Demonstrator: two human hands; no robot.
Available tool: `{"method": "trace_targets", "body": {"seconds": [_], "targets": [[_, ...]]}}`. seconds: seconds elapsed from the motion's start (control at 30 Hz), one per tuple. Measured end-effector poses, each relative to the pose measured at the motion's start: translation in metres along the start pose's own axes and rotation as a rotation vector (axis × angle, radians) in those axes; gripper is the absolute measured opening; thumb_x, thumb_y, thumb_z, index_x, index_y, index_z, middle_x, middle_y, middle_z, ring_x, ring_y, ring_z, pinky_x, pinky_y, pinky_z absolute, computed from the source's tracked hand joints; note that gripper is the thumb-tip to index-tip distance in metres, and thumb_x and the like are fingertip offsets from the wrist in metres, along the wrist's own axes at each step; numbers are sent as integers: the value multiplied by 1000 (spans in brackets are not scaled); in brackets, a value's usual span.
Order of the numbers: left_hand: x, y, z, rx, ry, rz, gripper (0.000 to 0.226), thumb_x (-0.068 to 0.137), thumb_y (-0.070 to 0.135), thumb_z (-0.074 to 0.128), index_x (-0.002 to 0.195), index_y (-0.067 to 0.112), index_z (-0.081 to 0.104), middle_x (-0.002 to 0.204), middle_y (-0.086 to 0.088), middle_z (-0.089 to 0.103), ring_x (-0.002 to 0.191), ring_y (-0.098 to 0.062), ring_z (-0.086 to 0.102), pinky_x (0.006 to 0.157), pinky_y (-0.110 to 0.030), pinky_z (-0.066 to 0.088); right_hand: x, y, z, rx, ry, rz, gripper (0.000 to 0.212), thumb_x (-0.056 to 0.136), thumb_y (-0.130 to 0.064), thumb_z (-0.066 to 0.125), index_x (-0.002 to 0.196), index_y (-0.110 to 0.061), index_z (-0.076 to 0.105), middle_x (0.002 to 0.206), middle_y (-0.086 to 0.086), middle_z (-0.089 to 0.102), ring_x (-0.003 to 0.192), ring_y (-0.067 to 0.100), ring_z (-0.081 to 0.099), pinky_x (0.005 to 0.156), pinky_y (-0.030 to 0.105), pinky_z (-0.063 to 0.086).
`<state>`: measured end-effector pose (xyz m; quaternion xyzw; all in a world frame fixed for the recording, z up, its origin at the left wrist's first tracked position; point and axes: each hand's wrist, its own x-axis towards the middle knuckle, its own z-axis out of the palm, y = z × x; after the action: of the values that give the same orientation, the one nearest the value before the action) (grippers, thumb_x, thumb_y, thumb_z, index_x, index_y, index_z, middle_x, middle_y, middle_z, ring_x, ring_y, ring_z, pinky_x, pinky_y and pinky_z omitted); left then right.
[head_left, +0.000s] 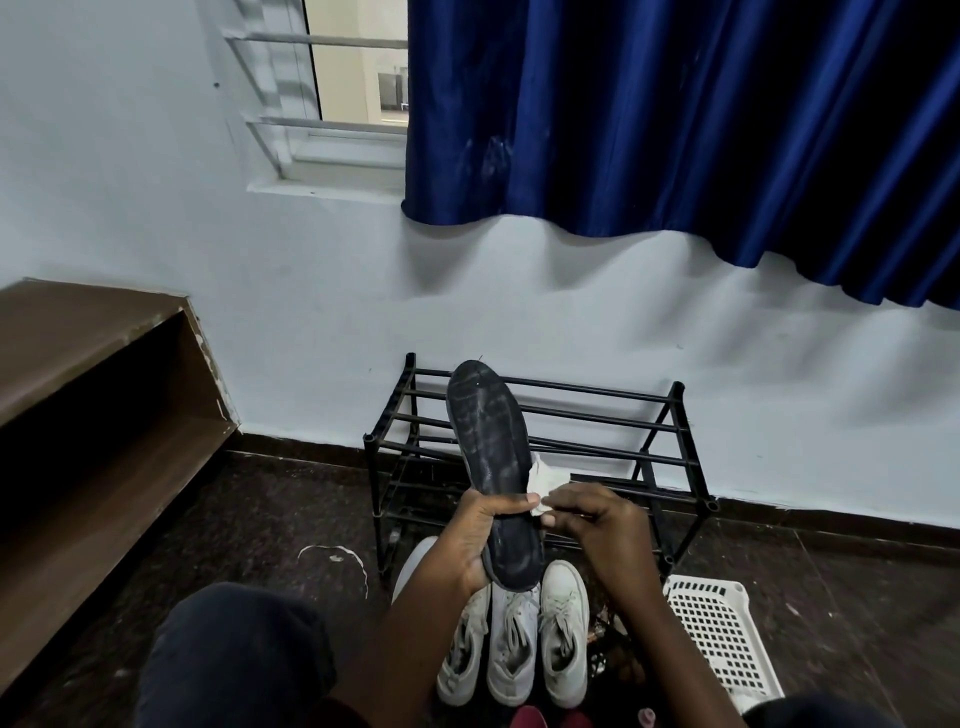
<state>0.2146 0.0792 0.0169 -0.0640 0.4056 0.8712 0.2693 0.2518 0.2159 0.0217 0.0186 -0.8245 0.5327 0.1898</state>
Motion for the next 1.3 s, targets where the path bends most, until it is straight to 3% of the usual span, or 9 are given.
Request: {"method": "trace_targets", "body": {"seconds": [0.23,0.43,0.73,0.87,0.97,1.03,1.1,1.2,1.3], "targets": [[4,1,1,25,102,70,25,72,-12,62,97,-7,59,66,-15,66,57,-26,64,56,-30,56,8,-6,1,455,-40,371,6,77,4,67,80,0,72,74,17,71,66,23,68,57,25,54],[10,1,-2,14,140,81,26,76,-18,58,101,-9,59,70,-18,68,59,-28,66,59,-30,58,15,-3,12,743,14,583,17,83,5,57,68,0,64,65,13,63,64,22,63,57,23,53],[14,4,-10,87,160,99,34,73,-18,61,107,-13,56,69,-19,65,50,-24,61,52,-28,53,20,-5,28,781,101,617,21,89,1,52,69,-2,61,62,12,63,54,21,59,58,30,51],[16,8,-12,150,172,117,40,70,-20,64,108,-11,55,73,-19,64,52,-25,61,53,-28,53,24,-5,31,792,183,672,18,88,1,52,73,-3,61,58,4,65,51,14,60,49,23,49],[14,11,-16,171,178,95,35,68,-18,66,100,-6,59,68,-15,64,52,-26,60,55,-30,53,33,-2,26,858,311,724,19,92,-4,49,77,-8,60,57,-1,64,51,11,60,48,23,48],[10,12,-20,220,161,73,37,62,-13,71,97,-7,58,63,-16,61,50,-27,60,54,-30,51,38,2,21,840,363,742,21,95,-7,44,80,-8,59,68,4,63,57,14,61,54,27,49],[7,10,-22,267,145,52,42,56,-7,72,95,-9,56,61,-19,60,48,-27,60,53,-29,50,41,5,22,818,360,772,22,96,-6,39,84,-4,58,75,9,61,54,13,62,50,26,52],[8,1,-21,214,101,12,35,56,-6,68,89,-7,56,59,-19,58,46,-27,59,51,-29,51,47,5,26,809,401,836,27,95,2,39,71,-2,51,70,12,55,47,16,59,36,22,47],[7,-7,-25,197,76,-7,29,53,-5,70,80,-7,60,59,-19,60,47,-27,59,55,-29,51,53,4,26,800,431,862,27,91,8,43,66,0,47,67,13,51,41,15,57,35,22,46]]}}
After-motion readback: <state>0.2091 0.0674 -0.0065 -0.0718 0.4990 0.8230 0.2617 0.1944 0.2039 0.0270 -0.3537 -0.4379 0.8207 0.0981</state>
